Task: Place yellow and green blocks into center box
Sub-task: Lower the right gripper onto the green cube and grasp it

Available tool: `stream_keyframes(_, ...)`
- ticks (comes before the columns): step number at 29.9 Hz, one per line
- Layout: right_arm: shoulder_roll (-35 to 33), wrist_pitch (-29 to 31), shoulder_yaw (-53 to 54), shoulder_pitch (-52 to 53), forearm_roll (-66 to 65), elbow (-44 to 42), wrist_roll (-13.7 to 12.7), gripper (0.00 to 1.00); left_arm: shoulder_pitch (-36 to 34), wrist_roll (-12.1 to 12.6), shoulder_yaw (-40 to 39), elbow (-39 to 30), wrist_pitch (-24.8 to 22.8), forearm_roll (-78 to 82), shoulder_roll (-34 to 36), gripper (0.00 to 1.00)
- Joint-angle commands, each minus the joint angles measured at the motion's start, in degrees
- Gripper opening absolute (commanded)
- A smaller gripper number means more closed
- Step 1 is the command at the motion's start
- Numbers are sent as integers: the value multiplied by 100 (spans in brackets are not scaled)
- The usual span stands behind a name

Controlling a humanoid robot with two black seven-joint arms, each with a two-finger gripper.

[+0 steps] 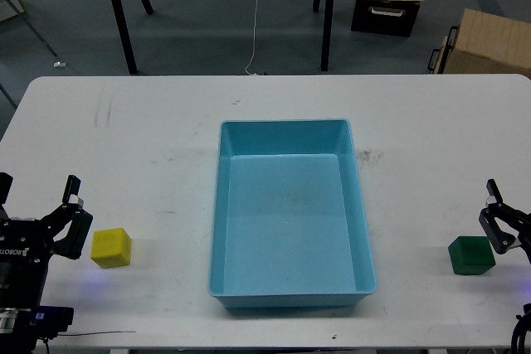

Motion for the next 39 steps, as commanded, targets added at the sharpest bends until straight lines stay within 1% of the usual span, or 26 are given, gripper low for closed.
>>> stream_keyframes(1,0,-1,-42,18,-8,0,1,100,-11,-20,0,10,0,0,3,100)
stream_keyframes(5,-96,-98,-25,44,-367,-34,1,100,-73,6,0,19,0,114,3,100)
stream_keyframes(7,-394,-203,10,106,-596,-96,1,100,-169,6,0,19,0,132,-6,100)
stream_keyframes(11,-2122,-476,-278,387,-703,-131,-78,100,-372,-3,-9,28,0,132,3,100)
stream_keyframes(13,-3045,-529,-568,553,-1008,-131,-191,100,-424,24,-9,28,0,132,3,100)
stream_keyframes(14,-3555,-529,-709,702,-1263,-131,-314,100,-468,24,0,28,0,132,3,100)
stream_keyframes(16,-4329,-546,-981,1079,-1676,-175,-551,100,-521,24,0,36,0,132,3,100)
stream_keyframes(18,-4893,-546,-1402,1580,-1923,-315,-754,100,-530,24,0,36,0,140,-6,100)
stream_keyframes(21,-5632,-476,-2499,2703,-2432,-596,-1105,100,-539,32,9,36,0,141,-15,100)
stream_keyframes(22,-5730,-450,-3017,3186,-2747,-693,-1219,100,-539,32,9,36,0,149,-15,100)
stream_keyframes(24,-5783,-354,-3993,4127,-3389,-799,-1334,100,-530,32,9,36,0,158,-15,100)
stream_keyframes(28,-5801,252,-6303,6245,-4524,-896,-1361,100,-521,32,18,54,0,158,-15,100)
stream_keyframes(32,-5696,569,-8369,7837,-5245,-861,-1361,100,-530,24,157,115,0,167,-15,100)
stream_keyframes(35,-5599,832,-9461,8489,-5790,-835,-1352,100,-530,6,264,159,0,263,-15,100)
stream_keyframes(39,-5564,983,-9745,8570,-6134,-834,-1352,100,-513,-12,290,212,0,422,-50,100)
